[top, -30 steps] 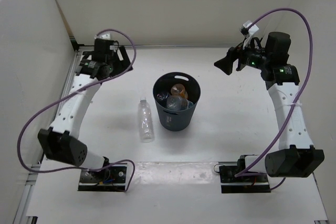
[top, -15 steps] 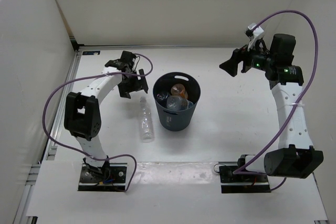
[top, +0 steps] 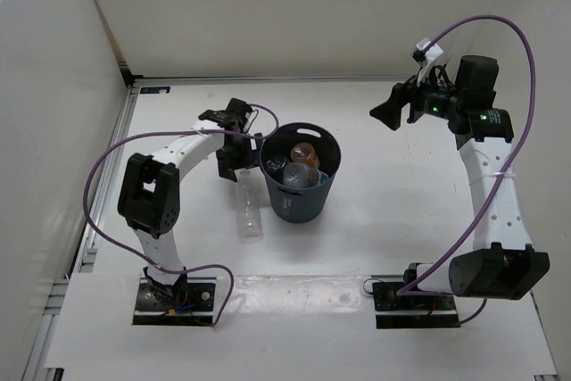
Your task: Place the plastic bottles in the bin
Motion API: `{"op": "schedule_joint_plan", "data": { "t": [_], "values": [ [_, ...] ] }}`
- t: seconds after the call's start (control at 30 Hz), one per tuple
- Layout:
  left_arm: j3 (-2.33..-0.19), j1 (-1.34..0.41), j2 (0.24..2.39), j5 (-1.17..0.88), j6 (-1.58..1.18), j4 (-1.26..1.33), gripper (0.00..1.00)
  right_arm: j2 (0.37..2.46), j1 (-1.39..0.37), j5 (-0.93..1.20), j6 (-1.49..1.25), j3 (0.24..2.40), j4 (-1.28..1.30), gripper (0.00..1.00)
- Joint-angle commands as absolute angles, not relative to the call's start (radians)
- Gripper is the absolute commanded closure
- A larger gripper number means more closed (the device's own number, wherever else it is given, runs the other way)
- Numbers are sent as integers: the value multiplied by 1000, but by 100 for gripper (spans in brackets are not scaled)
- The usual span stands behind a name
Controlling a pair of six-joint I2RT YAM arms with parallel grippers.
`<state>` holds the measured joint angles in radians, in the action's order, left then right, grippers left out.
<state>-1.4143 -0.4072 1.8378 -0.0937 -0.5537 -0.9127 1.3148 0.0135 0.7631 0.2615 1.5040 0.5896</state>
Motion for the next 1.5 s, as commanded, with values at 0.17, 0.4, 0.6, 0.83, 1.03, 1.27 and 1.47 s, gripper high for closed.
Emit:
{"op": "schedule_joint_plan", "data": {
  "t": [0.17, 0.4, 0.6, 0.83, 1.03, 1.27, 1.47],
  "values": [
    [-1405, -417, 1913, -158, -586, -946, 4, 1312, 12, 781, 284, 1536, 607, 10],
    [-1427, -416, 1959, -187, -581, -968, 13, 1315, 12, 779, 290, 1536, 615, 10],
    [-1437, -407, 1954, -196, -565, -982, 33, 1321, 11, 775, 293, 1539, 623, 10],
    [-1537, -335, 1823, -26, -552, -1063, 69, 1324, 9, 769, 290, 1539, 617, 10],
    [-1805, -272, 1677, 181, -483, -1135, 79, 1328, 2, 764, 294, 1537, 627, 10],
    [-2124, -275, 1605, 181, -426, -933, 79, 1324, -37, 746, 282, 1536, 624, 10],
    [-2192, -471, 1612, 163, -324, -721, 79, 1324, -40, 738, 282, 1537, 621, 10]
  ]
}}
